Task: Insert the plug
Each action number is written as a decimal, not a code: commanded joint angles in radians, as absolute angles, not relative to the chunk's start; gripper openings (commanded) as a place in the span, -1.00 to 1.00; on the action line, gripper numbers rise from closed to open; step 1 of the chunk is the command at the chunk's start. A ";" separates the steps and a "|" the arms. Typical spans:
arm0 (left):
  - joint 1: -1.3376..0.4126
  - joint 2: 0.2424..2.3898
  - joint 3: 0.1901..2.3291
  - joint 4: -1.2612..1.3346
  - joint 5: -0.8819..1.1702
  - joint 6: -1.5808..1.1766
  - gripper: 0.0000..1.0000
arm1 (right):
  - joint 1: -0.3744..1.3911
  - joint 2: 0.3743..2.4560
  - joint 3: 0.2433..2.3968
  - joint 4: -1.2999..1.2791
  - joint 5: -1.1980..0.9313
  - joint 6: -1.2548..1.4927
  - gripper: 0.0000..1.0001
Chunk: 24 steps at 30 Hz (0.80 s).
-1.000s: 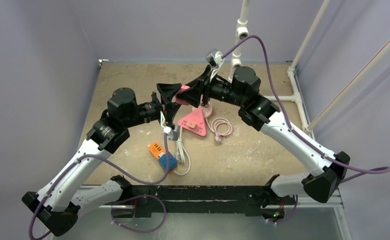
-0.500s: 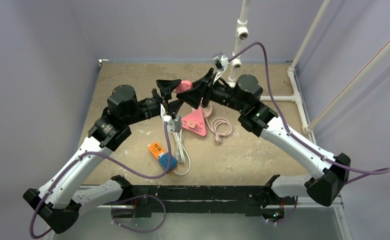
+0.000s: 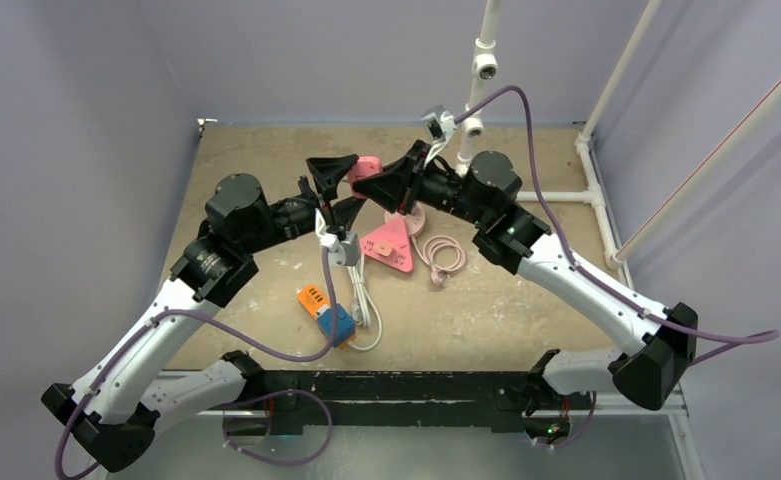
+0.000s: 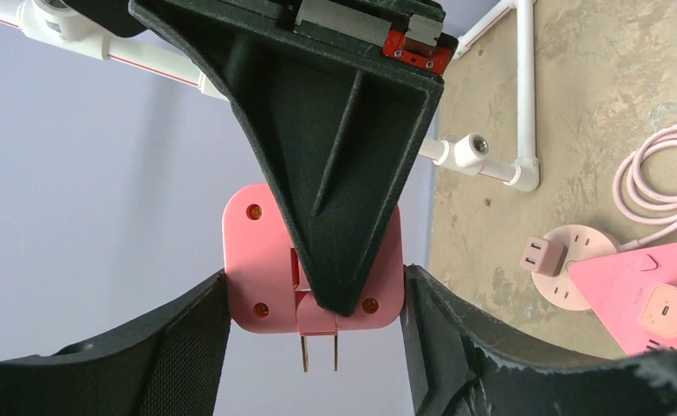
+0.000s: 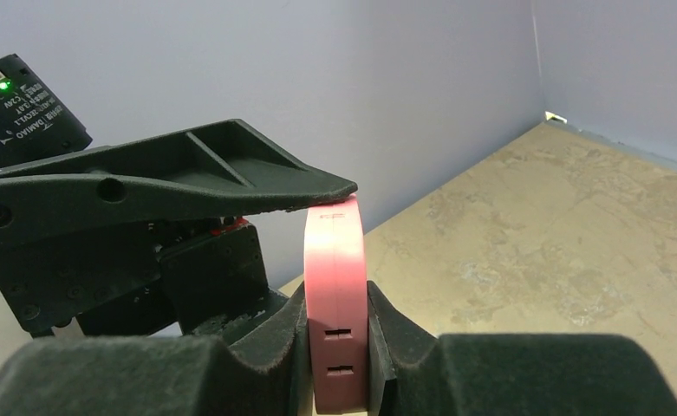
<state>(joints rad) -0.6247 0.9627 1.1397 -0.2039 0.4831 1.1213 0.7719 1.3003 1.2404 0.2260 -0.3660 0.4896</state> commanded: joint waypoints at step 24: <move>-0.717 0.965 1.139 -0.286 0.444 1.173 0.80 | 0.806 1.312 1.278 0.253 -0.270 0.527 -1.00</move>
<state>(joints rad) -0.6800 0.9569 1.1328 -0.2176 0.3660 1.1709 0.7864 1.3304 1.2404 0.2687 -0.3336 0.5014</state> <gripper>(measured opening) 0.657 0.222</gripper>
